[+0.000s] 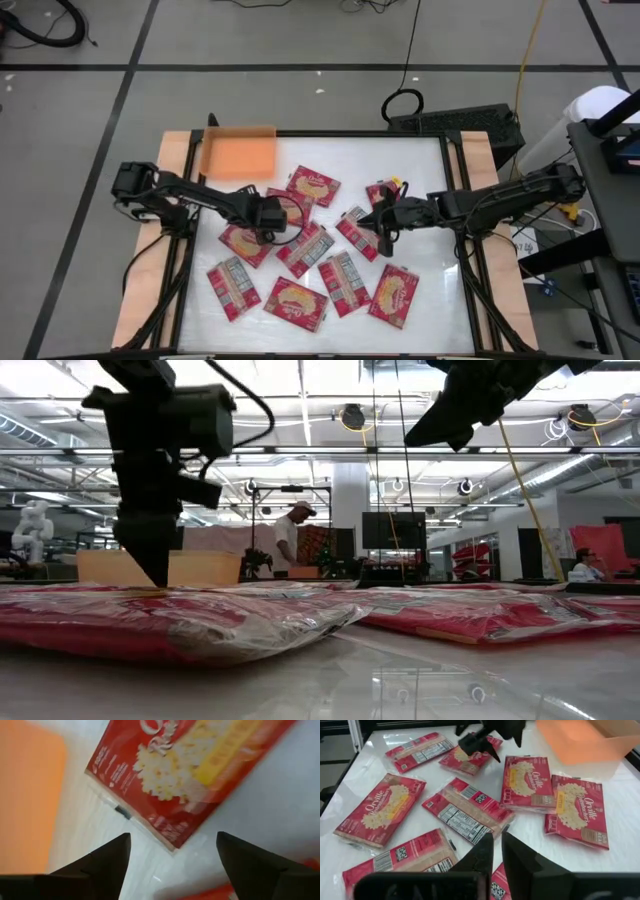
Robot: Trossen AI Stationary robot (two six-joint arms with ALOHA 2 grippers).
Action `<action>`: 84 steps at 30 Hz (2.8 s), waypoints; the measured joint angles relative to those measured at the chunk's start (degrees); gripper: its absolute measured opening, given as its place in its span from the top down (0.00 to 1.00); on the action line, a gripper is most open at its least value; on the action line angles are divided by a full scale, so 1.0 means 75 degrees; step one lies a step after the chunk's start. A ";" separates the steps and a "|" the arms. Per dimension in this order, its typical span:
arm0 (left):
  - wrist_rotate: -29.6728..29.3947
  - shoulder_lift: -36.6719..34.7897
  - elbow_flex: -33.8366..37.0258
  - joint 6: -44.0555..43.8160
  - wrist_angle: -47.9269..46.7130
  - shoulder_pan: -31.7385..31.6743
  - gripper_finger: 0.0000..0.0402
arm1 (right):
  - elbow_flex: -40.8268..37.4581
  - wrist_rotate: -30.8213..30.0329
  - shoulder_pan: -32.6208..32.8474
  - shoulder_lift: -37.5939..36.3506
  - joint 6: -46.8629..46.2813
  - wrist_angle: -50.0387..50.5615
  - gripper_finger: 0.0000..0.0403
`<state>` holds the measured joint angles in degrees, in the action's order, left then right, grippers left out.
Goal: Sort popcorn bags into baskets
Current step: Put the red popcorn bag into the orange bin
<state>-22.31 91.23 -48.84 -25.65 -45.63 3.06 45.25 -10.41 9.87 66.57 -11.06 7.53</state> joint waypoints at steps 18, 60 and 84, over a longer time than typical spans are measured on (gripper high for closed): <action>0.0525 0.0500 -0.0020 0.1529 0.0631 -0.0576 0.73 | -0.0868 -0.0044 0.0166 0.0000 -0.0085 -0.2005 0.84; 0.0412 -0.1000 0.0320 -0.0702 0.1140 0.0074 0.53 | -0.0991 -0.0170 -0.0140 0.3121 -0.1675 -0.5592 0.44; 0.0842 -0.1041 0.2827 0.0009 0.5396 -0.0209 0.54 | -0.0991 -0.0085 -0.0137 0.3121 -0.0778 -0.6081 0.44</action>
<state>-15.99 83.42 -27.63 -25.58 -5.16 1.49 37.82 -11.06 8.84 89.97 -16.89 -38.08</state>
